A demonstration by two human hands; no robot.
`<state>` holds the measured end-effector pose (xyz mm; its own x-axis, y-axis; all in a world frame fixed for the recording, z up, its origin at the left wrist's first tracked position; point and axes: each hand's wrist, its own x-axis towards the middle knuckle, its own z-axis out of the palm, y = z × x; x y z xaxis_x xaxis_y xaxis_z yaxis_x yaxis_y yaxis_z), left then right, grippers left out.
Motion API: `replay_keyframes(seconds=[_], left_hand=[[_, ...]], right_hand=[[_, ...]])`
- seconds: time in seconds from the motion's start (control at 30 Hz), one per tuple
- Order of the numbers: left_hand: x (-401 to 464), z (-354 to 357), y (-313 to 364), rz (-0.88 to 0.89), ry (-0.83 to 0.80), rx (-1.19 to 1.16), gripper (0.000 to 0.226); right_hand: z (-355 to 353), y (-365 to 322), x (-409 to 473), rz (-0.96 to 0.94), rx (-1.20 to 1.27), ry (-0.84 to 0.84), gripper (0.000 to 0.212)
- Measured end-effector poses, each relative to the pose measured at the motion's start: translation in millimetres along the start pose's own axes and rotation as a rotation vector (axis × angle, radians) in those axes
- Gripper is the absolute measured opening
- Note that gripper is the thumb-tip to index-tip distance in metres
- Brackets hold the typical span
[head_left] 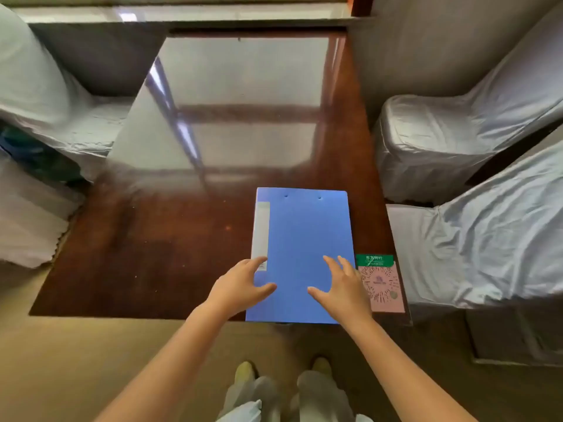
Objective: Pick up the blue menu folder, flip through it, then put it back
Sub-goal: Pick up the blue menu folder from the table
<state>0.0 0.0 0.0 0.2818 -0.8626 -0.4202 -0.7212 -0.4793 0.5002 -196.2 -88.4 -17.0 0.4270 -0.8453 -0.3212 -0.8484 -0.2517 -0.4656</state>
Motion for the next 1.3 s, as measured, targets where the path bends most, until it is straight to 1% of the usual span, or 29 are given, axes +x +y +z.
replay_keyframes(seconds=[0.1,0.17,0.27,0.3,0.37,0.43,0.47,0.53,0.57,0.67,0.7,0.8,0.87,0.93,1.0,1.03,1.07,1.1,1.13,1.17,1.2,1.23,1.3], left_hand=[[-2,13,-11,-0.058,-0.013,0.014,0.071],[-1,18,-17,-0.096,0.009,0.013,0.075],[1,26,-22,-0.179,0.071,-0.038,0.082],[2,28,-23,-0.217,0.064,-0.057,0.082],[3,33,-23,-0.252,0.056,-0.102,0.071],[5,37,-23,-0.265,0.068,-0.184,0.052],[7,38,-24,-0.293,0.077,-0.253,0.048],[10,37,-28,-0.397,0.067,-0.417,0.053],[11,36,-30,-0.435,0.048,-0.498,0.049],[10,33,-35,-0.453,0.006,-0.698,0.008],[9,31,-36,-0.457,-0.003,-0.735,0.007],[3,27,-34,-0.45,-0.046,-0.842,0.021],[-2,19,-33,-0.417,-0.041,-0.876,0.022],[-9,5,-33,-0.375,-0.017,-0.925,0.024],[-16,-11,-35,-0.312,-0.042,-1.001,0.027],[-19,-19,-38,-0.278,-0.058,-1.041,0.028],[-23,-27,-39,-0.254,-0.065,-1.083,0.029],[-26,-34,-40,-0.24,-0.066,-1.11,0.029],[-29,-40,-41,-0.226,-0.064,-1.131,0.03],[-31,-45,-42,-0.209,-0.064,-1.144,0.03],[-31,-51,-41,-0.184,-0.064,-1.157,0.031],[-32,-56,-40,-0.152,-0.059,-1.159,0.032],[-32,-67,-34,-0.076,-0.037,-1.145,0.035]], right_hand=[[22,-1,-1,0.055,-0.082,-0.032,0.077],[35,-1,-1,0.083,-0.111,-0.056,0.076],[49,1,-2,0.092,-0.158,-0.032,0.075],[52,2,-3,0.091,-0.18,-0.024,0.075],[57,2,-4,0.08,-0.213,-0.014,0.074],[59,2,-4,0.071,-0.246,-0.006,0.074],[60,2,-4,0.065,-0.261,0.0,0.074],[60,2,-4,0.065,-0.283,0.004,0.075],[60,1,-4,0.063,-0.292,0.002,0.075],[61,0,-4,0.05,-0.292,-0.001,0.074],[61,-2,-4,0.048,-0.291,-0.006,0.074],[60,-8,-3,0.048,-0.273,-0.025,0.073],[55,-11,-3,0.035,-0.238,-0.038,0.07],[47,-14,-3,-0.003,-0.174,-0.033,0.065],[34,-14,-4,-0.001,-0.094,0.049,0.064],[26,-12,-3,0.032,-0.05,0.111,0.065],[16,-9,-2,0.091,0.016,0.139,0.066],[5,-4,0,0.16,0.162,0.117,0.064],[-8,0,2,0.232,0.402,0.042,0.06],[-20,3,4,0.284,0.679,-0.066,0.052],[-30,8,6,0.31,0.899,-0.165,0.043],[-41,11,7,0.282,0.998,-0.218,0.037],[-60,13,8,0.167,1.0,-0.232,0.034]])
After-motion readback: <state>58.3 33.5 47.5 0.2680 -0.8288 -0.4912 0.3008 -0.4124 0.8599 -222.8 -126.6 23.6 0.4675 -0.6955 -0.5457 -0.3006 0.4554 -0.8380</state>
